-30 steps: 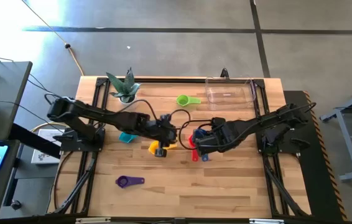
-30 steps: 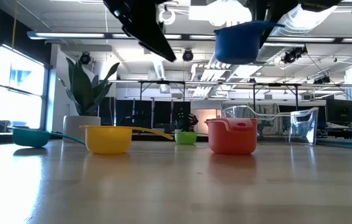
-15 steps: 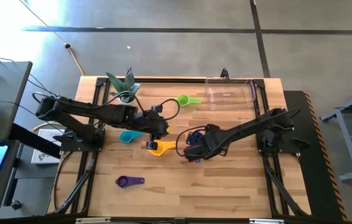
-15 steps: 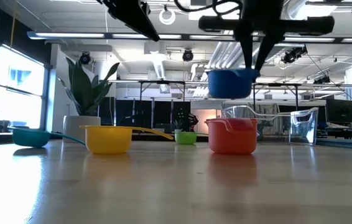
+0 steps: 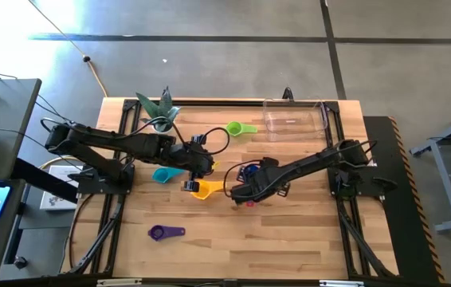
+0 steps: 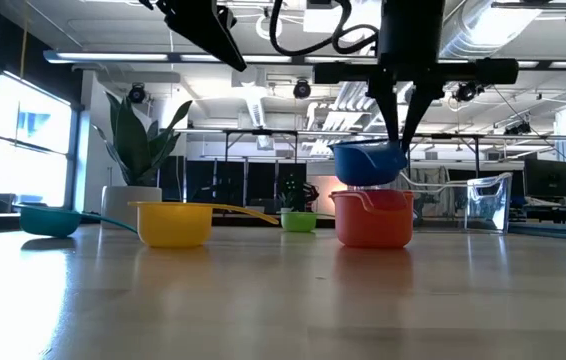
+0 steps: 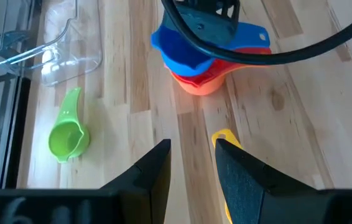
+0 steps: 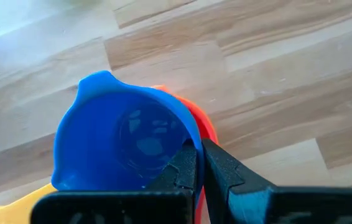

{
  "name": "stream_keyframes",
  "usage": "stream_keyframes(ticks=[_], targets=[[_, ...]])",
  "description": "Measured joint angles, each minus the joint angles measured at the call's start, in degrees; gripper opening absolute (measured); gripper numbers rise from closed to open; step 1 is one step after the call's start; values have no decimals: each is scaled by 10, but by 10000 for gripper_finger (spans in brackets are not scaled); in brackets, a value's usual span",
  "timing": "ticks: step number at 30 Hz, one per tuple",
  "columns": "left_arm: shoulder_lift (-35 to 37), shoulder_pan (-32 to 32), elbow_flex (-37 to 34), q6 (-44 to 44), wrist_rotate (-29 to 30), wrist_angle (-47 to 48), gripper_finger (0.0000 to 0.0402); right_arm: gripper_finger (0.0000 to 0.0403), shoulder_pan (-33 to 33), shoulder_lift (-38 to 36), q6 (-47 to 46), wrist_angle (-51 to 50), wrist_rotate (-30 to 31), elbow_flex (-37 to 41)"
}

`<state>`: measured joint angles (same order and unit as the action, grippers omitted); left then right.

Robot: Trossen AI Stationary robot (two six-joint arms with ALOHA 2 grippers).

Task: Nest measuring cups in basket
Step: Stack the blue measuring cup on top of the red measuring cup

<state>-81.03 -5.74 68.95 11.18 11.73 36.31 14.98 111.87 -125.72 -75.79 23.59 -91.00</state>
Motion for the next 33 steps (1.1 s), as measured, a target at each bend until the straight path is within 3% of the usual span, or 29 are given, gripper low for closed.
stream_keyframes(ticks=[8,25,33], targets=[[0,0,0,0,0,0,115,0,2,14,-2,12,-29,0],[0,2,0,5,0,-1,115,2,5,24,0,20,-25,0],[0,2,0,5,0,-1,115,55,5,24,2,21,-26,0]])
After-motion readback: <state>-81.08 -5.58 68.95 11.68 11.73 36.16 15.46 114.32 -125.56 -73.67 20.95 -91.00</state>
